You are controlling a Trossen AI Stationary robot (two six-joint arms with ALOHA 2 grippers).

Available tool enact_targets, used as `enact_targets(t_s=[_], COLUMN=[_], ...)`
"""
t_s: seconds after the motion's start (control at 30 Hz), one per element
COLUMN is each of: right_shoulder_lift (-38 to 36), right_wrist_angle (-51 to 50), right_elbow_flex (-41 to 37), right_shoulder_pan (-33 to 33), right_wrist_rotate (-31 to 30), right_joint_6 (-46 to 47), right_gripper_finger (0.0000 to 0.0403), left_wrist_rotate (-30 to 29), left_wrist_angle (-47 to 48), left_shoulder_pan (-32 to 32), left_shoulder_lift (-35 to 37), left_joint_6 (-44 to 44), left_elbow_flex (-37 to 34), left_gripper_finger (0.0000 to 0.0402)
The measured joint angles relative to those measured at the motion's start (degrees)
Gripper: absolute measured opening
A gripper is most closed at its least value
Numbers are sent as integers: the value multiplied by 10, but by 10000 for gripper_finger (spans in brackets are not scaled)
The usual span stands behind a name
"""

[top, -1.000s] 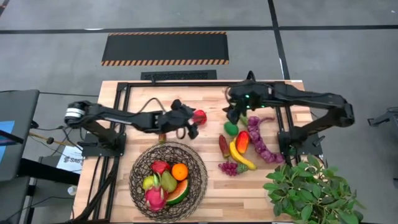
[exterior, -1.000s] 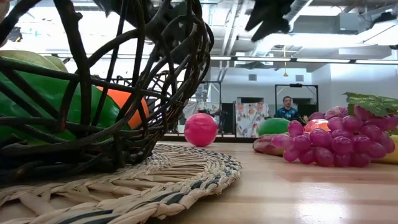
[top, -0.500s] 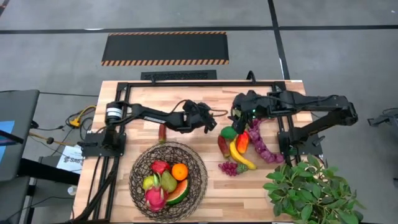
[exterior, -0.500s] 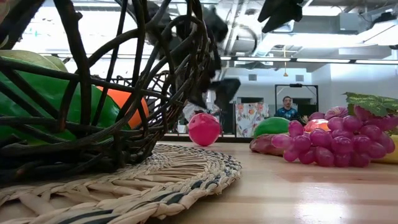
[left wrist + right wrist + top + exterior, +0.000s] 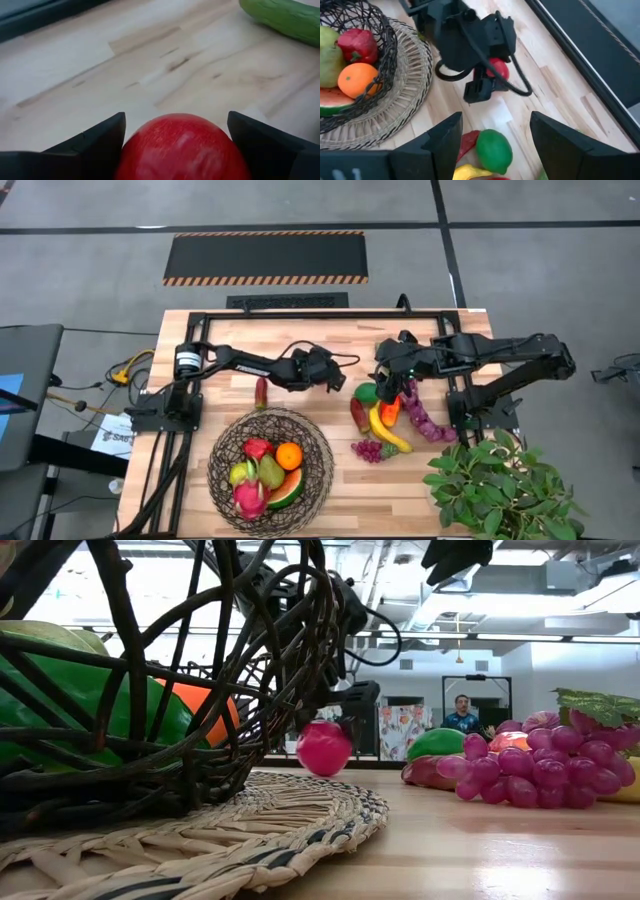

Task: Build produce basket
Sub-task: Put the red apple into the woven basket

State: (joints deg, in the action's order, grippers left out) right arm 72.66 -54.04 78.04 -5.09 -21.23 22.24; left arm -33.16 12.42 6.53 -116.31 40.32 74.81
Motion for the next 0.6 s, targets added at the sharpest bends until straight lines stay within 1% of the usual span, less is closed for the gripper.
enact_targets(t_s=[0.2,0.27,0.43,0.6], right_shoulder_lift=[0,0,-1,-21], right_wrist_angle=[0,0,-5,-9], right_elbow_flex=[0,0,0,1], right_shoulder_pan=[-2,-2,-2,-2], right_wrist_rotate=[0,0,0,1], right_joint_6=[1,2,3,17], right_gripper_finger=[255,255,255,255], left_wrist_rotate=[13,17,17,11], left_wrist_angle=[4,3,6,3], left_shoulder_pan=[-16,-25,-47,-61], left_shoulder_lift=[1,1,11,35], left_joint_6=[21,26,24,3], left_elbow_flex=[0,0,5,22], left_gripper_finger=[279,270,270,273])
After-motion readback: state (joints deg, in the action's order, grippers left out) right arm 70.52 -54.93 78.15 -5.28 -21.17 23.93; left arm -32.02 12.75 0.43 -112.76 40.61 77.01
